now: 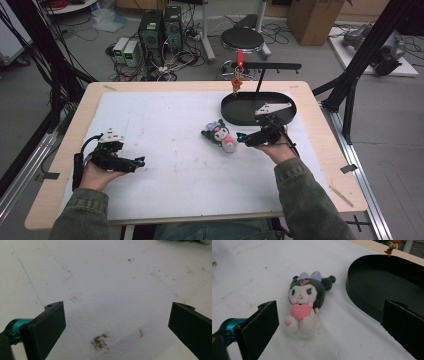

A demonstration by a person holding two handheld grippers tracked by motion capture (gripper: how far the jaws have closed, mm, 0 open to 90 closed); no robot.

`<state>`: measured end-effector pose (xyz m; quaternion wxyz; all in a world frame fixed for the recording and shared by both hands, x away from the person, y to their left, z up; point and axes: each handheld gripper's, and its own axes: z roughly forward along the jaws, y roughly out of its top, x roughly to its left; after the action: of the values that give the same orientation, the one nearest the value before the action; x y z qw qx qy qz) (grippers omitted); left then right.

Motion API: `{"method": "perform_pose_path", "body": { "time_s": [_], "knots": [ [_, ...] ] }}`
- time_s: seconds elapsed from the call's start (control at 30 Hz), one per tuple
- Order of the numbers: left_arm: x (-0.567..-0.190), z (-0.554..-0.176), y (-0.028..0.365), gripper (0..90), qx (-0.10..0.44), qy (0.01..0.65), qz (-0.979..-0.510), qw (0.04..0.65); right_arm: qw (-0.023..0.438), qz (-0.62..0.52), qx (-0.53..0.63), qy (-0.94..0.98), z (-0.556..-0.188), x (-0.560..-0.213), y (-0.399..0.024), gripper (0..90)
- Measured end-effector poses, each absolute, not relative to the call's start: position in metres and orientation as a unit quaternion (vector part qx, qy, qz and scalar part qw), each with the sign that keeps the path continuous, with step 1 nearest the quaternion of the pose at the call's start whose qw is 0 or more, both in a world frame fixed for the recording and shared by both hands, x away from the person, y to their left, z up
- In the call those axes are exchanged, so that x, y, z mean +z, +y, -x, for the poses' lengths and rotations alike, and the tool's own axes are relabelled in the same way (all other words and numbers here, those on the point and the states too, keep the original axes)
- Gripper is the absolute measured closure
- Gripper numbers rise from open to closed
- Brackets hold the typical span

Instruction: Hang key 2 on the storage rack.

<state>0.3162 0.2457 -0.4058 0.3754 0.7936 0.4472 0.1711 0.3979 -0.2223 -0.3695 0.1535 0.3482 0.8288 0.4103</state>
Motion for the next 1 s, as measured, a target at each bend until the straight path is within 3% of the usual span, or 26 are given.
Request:
{"method": "perform_pose_path", "body": {
  "time_s": [0.6,1.0],
  "knots": [
    [-0.416,-0.311,0.252,1.7,0.163,0.431,-0.803,0.377,0.106,-0.335,0.322,0.879,-0.435,-0.37,-0.169,0.6],
    [-0.425,-0.303,0.256,1.7,0.166,0.44,-0.801,0.369,0.084,-0.342,0.25,0.902,-0.445,-0.409,-0.134,0.6]
  ]
}}
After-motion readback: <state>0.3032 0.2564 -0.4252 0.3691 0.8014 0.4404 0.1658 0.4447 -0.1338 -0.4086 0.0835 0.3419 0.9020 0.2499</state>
